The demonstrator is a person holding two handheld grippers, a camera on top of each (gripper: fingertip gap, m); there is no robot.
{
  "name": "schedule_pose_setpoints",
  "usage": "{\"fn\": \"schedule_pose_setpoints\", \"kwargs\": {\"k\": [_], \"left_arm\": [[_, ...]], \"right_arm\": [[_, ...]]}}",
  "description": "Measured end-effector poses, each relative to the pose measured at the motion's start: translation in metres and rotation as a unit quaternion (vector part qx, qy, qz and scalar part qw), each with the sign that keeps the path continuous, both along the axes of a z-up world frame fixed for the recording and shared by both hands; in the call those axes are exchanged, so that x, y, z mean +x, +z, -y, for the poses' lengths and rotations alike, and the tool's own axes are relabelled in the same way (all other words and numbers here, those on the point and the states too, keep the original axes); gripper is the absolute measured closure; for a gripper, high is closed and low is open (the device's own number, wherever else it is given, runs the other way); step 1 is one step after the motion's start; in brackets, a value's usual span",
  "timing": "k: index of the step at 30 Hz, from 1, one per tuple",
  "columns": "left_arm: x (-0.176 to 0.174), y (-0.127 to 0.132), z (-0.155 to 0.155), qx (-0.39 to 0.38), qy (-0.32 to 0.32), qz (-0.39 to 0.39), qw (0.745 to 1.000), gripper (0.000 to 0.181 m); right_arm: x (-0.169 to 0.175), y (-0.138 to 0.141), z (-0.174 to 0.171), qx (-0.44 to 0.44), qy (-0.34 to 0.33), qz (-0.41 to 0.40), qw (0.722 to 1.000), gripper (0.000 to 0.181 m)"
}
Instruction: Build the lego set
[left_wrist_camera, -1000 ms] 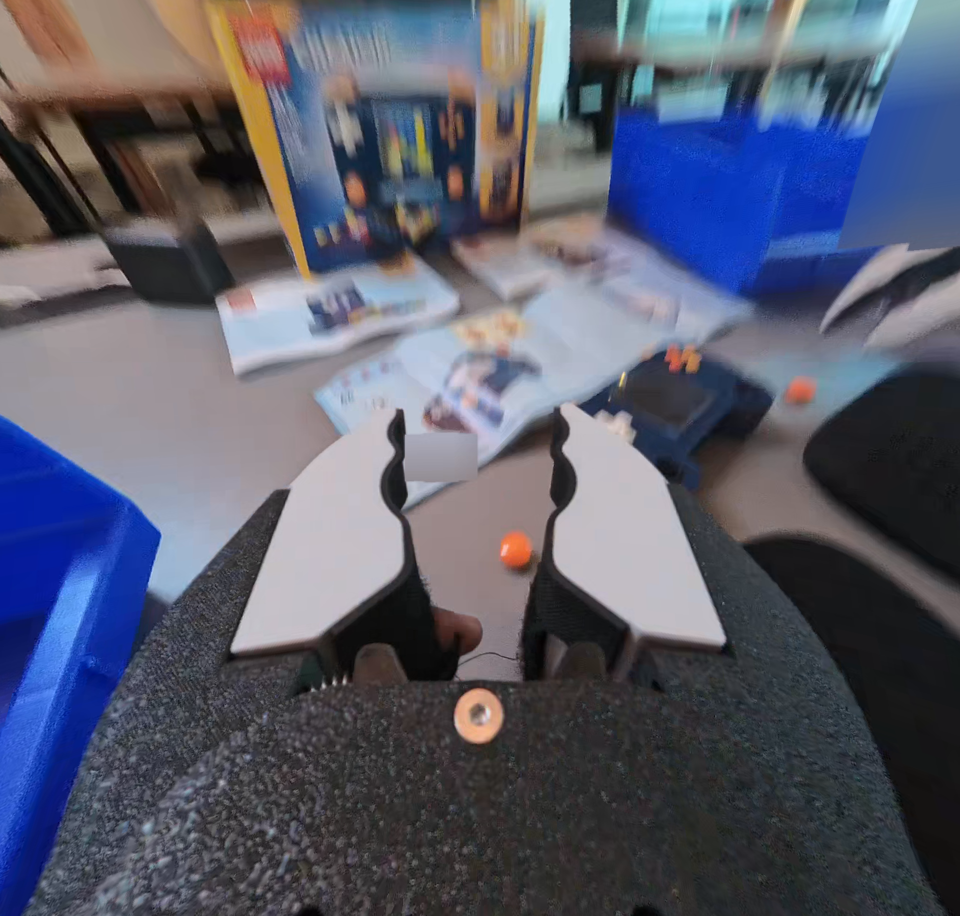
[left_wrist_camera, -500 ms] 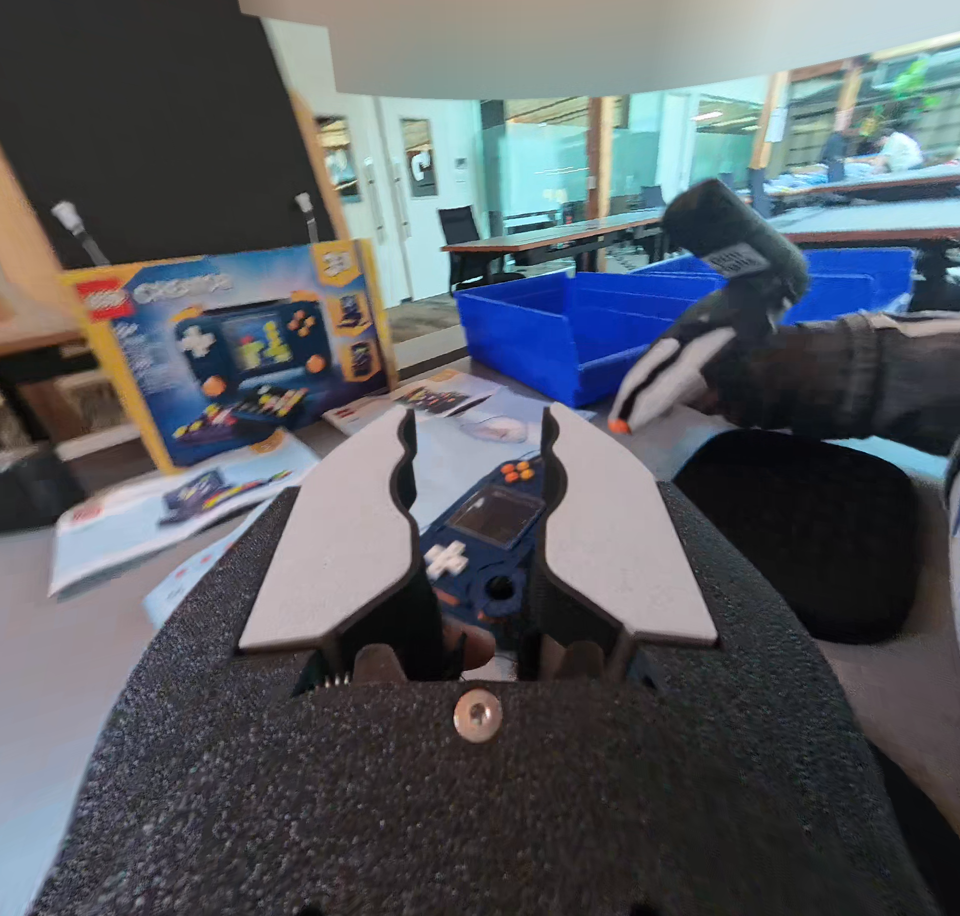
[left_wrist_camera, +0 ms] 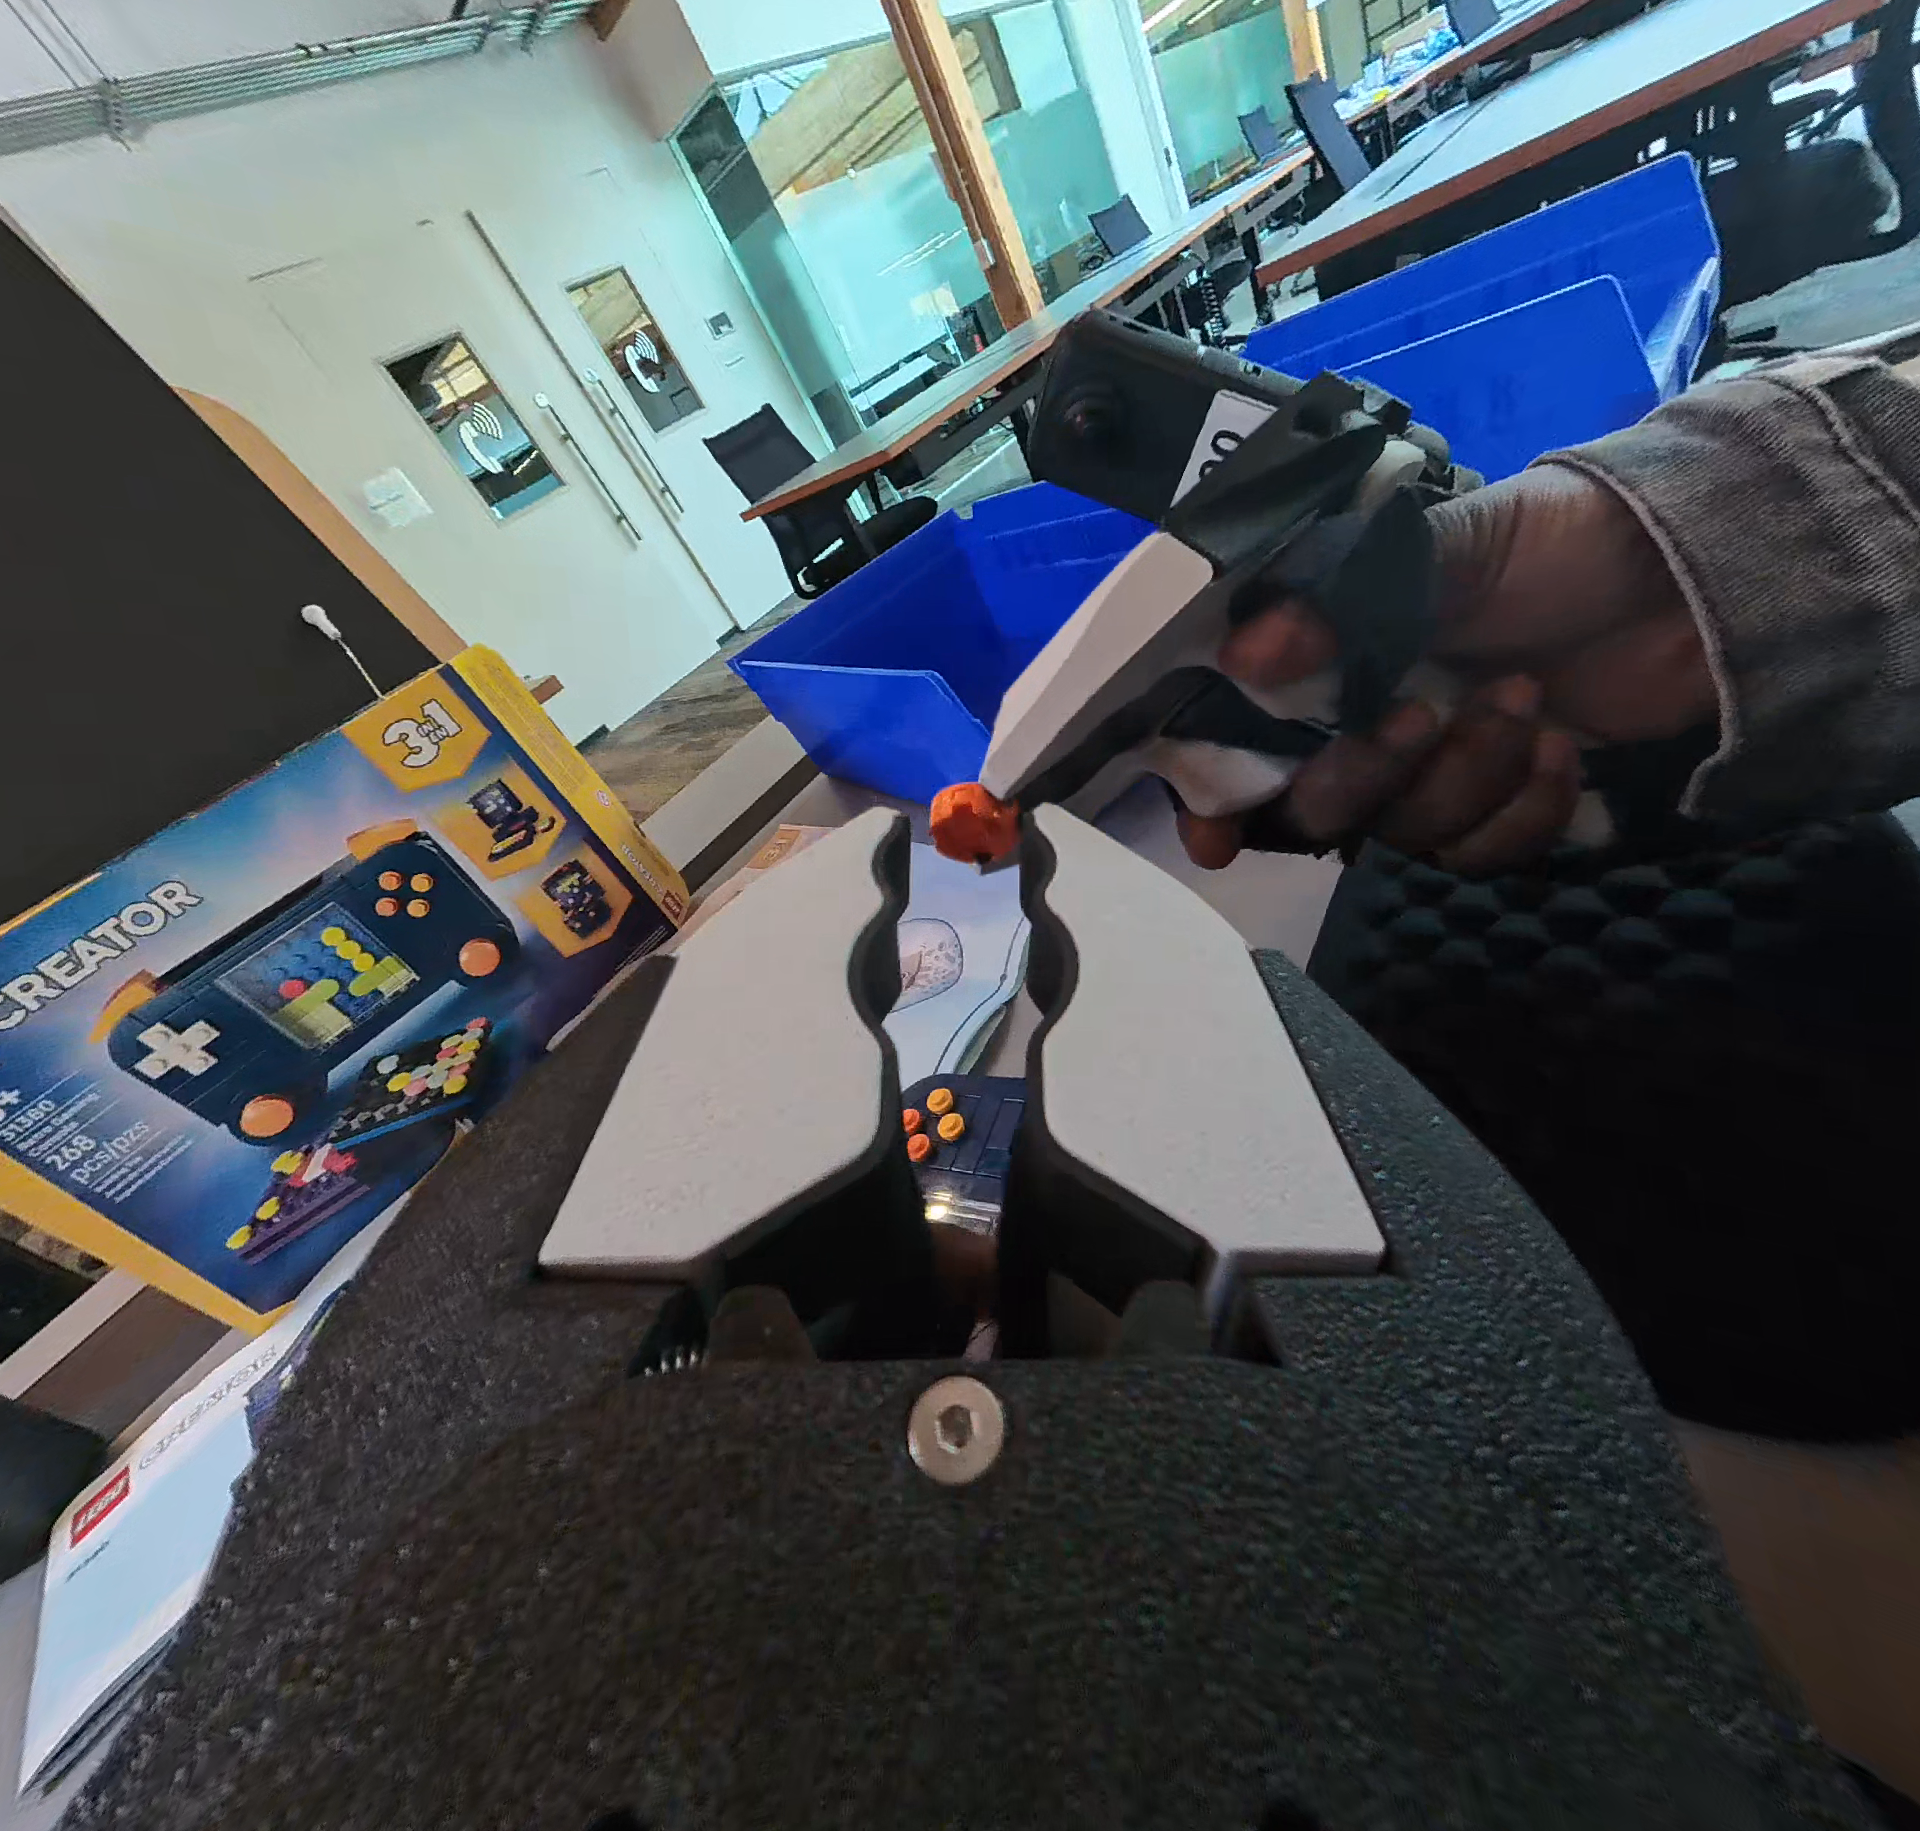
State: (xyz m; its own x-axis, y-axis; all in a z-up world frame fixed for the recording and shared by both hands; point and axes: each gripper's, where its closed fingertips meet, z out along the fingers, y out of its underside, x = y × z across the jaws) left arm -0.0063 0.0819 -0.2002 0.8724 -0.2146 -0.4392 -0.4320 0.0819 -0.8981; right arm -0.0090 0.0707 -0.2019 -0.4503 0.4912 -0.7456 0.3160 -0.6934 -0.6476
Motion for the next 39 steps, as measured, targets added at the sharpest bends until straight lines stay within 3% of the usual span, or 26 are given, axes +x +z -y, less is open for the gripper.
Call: {"fn": "schedule_pose_setpoints", "kwargs": {"k": [8, 10, 13, 15, 17, 20, 22, 24, 27, 30, 33, 39], "left_arm": [[0.004, -0.001, 0.0, -0.005, -0.022, 0.026, 0.999, 0.166], [-0.003, 0.006, 0.001, 0.005, -0.032, 0.084, 0.996, 0.166], [-0.027, 0.027, 0.015, 0.042, -0.079, 0.211, 0.973, 0.166], [-0.054, 0.046, 0.032, 0.09, -0.107, 0.276, 0.951, 0.166], [-0.088, 0.054, 0.046, 0.108, -0.089, 0.299, 0.944, 0.166], [-0.121, 0.056, 0.056, 0.108, -0.046, 0.278, 0.953, 0.166], [-0.13, 0.06, 0.058, 0.116, -0.034, 0.268, 0.956, 0.166], [-0.132, 0.063, 0.055, 0.122, -0.026, 0.27, 0.955, 0.166], [-0.128, 0.063, 0.046, 0.129, -0.03, 0.27, 0.954, 0.166], [-0.122, 0.059, 0.034, 0.117, -0.04, 0.275, 0.953, 0.166], [-0.123, 0.056, 0.029, 0.111, -0.043, 0.283, 0.952, 0.166], [-0.12, 0.04, 0.02, 0.075, -0.045, 0.287, 0.954, 0.166]], "right_arm": [[0.005, 0.003, 0.001, 0.015, 0.005, -0.008, 1.0, 0.163], [0.014, 0.017, -0.005, 0.049, 0.003, -0.032, 0.998, 0.155], [0.043, 0.038, -0.036, 0.168, -0.036, -0.043, 0.984, 0.144], [0.066, 0.046, -0.071, 0.266, -0.074, -0.008, 0.961, 0.145], [0.088, 0.056, -0.113, 0.362, -0.104, 0.044, 0.925, 0.152], [0.101, 0.06, -0.181, 0.519, -0.102, 0.125, 0.84, 0.159], [0.099, 0.042, -0.213, 0.588, -0.032, 0.18, 0.788, 0.159], [0.094, 0.016, -0.224, 0.612, 0.079, 0.206, 0.76, 0.163], [0.08, -0.027, -0.219, 0.613, 0.262, 0.162, 0.728, 0.165], [0.073, -0.075, -0.224, 0.631, 0.397, 0.101, 0.659, 0.162], [0.063, -0.105, -0.226, 0.633, 0.452, 0.057, 0.626, 0.154], [0.05, -0.125, -0.217, 0.65, 0.457, 0.001, 0.607, 0.156]]}}
